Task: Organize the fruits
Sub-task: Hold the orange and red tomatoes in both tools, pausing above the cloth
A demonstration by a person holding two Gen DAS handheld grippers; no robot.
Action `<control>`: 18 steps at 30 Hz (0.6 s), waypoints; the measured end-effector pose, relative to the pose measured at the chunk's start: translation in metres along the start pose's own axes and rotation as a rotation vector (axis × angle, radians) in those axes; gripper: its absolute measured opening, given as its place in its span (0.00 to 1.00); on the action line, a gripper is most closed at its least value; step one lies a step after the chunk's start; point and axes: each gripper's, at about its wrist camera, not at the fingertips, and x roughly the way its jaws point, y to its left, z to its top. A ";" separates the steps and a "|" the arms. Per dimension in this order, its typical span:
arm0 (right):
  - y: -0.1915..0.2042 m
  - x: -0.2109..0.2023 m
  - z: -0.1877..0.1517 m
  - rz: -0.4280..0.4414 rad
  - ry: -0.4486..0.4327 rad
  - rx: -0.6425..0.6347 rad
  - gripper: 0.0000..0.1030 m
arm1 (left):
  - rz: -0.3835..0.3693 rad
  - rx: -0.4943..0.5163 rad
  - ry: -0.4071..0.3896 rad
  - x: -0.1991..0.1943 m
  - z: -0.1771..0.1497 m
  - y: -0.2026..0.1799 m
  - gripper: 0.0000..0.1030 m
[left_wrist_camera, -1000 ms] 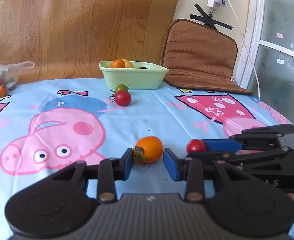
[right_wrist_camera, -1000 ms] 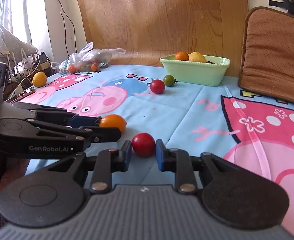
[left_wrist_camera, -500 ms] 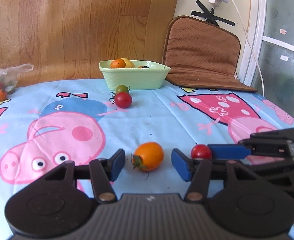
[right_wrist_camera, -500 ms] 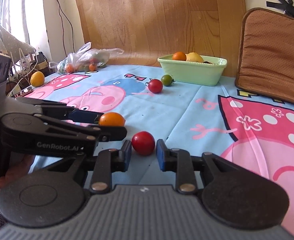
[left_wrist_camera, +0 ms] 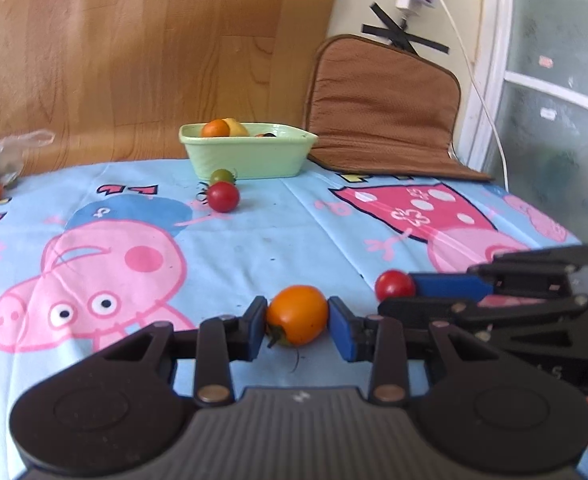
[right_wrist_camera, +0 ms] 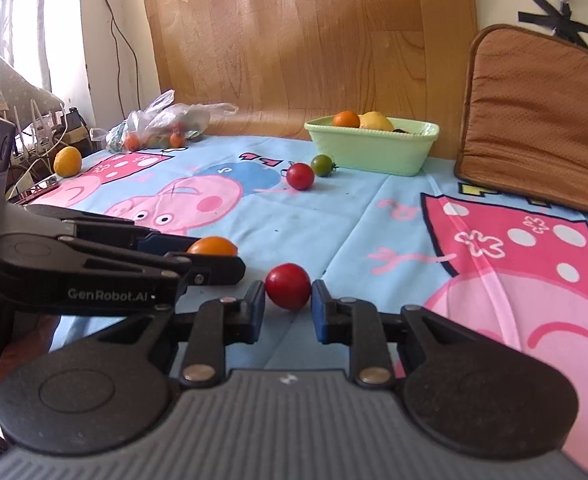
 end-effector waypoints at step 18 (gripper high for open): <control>-0.004 0.007 -0.001 0.002 0.033 0.006 0.28 | -0.025 -0.022 -0.002 0.001 0.001 0.005 0.32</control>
